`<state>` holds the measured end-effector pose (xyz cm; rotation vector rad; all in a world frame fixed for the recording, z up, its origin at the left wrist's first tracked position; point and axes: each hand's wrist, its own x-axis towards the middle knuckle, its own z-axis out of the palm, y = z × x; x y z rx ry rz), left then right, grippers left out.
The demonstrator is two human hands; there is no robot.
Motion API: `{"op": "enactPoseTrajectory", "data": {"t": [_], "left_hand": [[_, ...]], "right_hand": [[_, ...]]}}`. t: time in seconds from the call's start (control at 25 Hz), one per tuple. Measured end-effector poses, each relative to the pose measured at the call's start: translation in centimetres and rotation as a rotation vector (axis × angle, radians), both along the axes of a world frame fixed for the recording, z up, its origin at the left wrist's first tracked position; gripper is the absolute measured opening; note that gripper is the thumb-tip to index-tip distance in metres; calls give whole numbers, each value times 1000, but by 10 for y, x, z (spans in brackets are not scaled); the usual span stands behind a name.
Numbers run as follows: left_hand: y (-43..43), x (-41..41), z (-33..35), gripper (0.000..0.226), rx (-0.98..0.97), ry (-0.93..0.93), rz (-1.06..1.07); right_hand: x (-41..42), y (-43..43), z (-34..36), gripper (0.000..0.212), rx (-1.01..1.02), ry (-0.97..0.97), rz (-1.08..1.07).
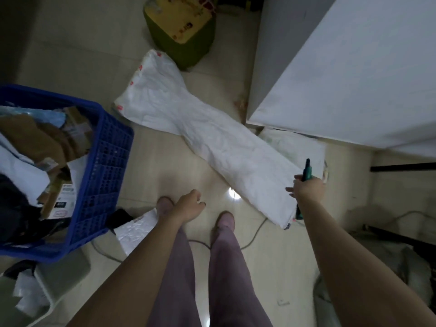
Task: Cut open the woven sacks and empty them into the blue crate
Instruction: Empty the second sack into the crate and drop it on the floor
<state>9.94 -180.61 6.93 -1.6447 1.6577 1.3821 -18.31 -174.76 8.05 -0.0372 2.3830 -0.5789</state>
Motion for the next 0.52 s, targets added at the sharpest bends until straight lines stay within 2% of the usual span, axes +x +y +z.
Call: {"op": "enactPoseTrajectory", "data": {"t": [0.12, 0.24, 0.32, 0.52], "left_hand": [[-27, 29, -23, 34, 38, 16, 27], [-68, 65, -76, 27, 52, 11, 155], [-102, 77, -125, 16, 38, 7, 265], [-192, 64, -276, 11, -10, 136, 638]], "right_hand": [[44, -38, -13, 16, -13, -22, 112], [84, -77, -57, 17, -52, -41, 241], [105, -101, -102, 18, -76, -48, 318], [121, -170, -256, 22, -158, 21, 527]]}}
